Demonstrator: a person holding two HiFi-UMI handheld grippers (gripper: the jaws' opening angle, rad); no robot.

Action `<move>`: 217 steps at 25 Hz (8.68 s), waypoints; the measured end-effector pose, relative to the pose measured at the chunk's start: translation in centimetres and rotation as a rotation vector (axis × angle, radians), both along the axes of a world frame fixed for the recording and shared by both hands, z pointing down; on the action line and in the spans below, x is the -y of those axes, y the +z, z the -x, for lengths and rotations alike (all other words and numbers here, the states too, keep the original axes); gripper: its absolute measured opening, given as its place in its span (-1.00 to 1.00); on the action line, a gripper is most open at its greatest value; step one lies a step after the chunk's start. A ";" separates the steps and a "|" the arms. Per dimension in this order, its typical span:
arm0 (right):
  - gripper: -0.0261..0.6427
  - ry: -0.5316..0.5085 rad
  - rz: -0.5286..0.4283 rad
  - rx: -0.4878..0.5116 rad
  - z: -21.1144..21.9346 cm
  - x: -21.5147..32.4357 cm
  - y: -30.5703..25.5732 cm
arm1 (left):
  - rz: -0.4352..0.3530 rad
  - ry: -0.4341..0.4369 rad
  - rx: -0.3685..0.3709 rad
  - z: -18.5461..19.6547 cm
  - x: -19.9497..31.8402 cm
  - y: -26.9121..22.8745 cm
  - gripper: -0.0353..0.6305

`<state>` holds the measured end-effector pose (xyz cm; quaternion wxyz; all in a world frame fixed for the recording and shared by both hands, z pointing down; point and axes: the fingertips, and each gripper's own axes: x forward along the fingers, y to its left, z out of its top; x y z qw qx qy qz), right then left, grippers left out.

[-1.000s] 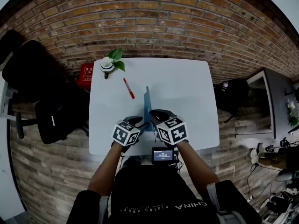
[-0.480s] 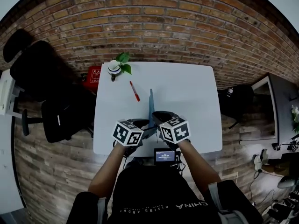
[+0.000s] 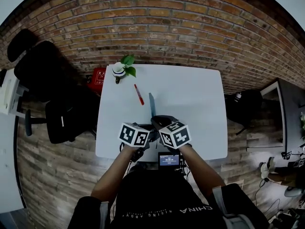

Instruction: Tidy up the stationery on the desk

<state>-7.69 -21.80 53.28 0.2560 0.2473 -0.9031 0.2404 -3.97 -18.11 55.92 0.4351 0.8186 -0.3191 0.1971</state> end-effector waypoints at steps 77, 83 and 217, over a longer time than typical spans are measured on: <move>-0.89 0.234 0.150 -0.079 -11.1 2.3 9.0 | 0.396 -0.332 -0.377 2.0 1.0 10.9 -0.72; -0.89 0.238 0.150 -0.075 -11.3 2.2 9.0 | 0.379 -0.302 -0.291 2.9 0.5 11.4 -0.69; -0.72 0.615 0.415 -0.072 -15.4 1.4 13.7 | -0.202 0.058 0.209 2.1 3.5 8.0 -0.86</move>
